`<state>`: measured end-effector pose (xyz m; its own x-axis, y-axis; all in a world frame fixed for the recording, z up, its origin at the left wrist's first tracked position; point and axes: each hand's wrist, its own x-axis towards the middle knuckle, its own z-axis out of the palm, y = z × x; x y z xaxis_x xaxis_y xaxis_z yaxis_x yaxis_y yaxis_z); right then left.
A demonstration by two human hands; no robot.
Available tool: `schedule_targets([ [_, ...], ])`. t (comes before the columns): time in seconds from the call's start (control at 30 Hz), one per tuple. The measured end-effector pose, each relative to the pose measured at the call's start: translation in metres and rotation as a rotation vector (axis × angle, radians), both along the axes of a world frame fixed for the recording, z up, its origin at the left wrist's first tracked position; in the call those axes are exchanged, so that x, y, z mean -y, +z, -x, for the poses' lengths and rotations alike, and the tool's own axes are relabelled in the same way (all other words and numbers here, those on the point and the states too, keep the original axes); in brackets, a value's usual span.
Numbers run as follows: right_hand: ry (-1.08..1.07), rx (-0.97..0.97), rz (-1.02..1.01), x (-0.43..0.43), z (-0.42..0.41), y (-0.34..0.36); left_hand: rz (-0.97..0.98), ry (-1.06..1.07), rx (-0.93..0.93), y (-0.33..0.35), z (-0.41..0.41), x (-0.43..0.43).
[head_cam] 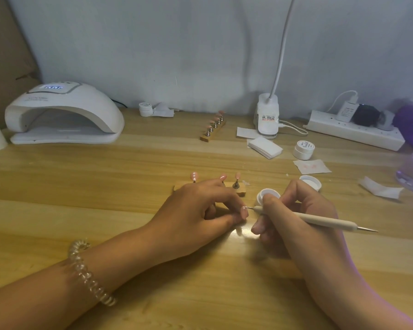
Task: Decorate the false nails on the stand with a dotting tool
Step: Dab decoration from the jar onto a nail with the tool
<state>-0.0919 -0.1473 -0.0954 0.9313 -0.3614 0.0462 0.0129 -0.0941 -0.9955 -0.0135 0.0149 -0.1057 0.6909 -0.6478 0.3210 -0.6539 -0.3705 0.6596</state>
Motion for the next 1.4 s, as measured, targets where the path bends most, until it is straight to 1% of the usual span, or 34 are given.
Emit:
schedule_targets([
  [0.8,0.008,0.015,0.003,0.001,-0.001,-0.002,0.015,0.000,0.006,-0.003,-0.002,0.000],
  [0.87,0.001,0.040,-0.010,0.000,-0.001,-0.003,0.009,-0.001,0.005,-0.002,-0.002,-0.001],
  [0.97,-0.080,0.166,-0.030,0.004,0.000,-0.003,-0.019,-0.008,0.006,-0.002,-0.002,-0.002],
  [1.03,-0.128,0.239,-0.003,0.009,-0.001,-0.001,-0.022,-0.027,0.008,0.001,-0.001,-0.004],
  [1.1,-0.144,0.253,0.048,0.016,-0.003,-0.001,-0.015,-0.034,0.006,0.003,0.000,-0.003],
  [1.27,-0.155,0.153,0.124,0.025,-0.012,-0.009,-0.013,-0.015,0.009,0.001,-0.002,-0.002],
  [1.4,-0.140,0.126,0.244,0.027,-0.015,-0.015,-0.004,-0.014,0.006,-0.001,-0.001,-0.003],
])
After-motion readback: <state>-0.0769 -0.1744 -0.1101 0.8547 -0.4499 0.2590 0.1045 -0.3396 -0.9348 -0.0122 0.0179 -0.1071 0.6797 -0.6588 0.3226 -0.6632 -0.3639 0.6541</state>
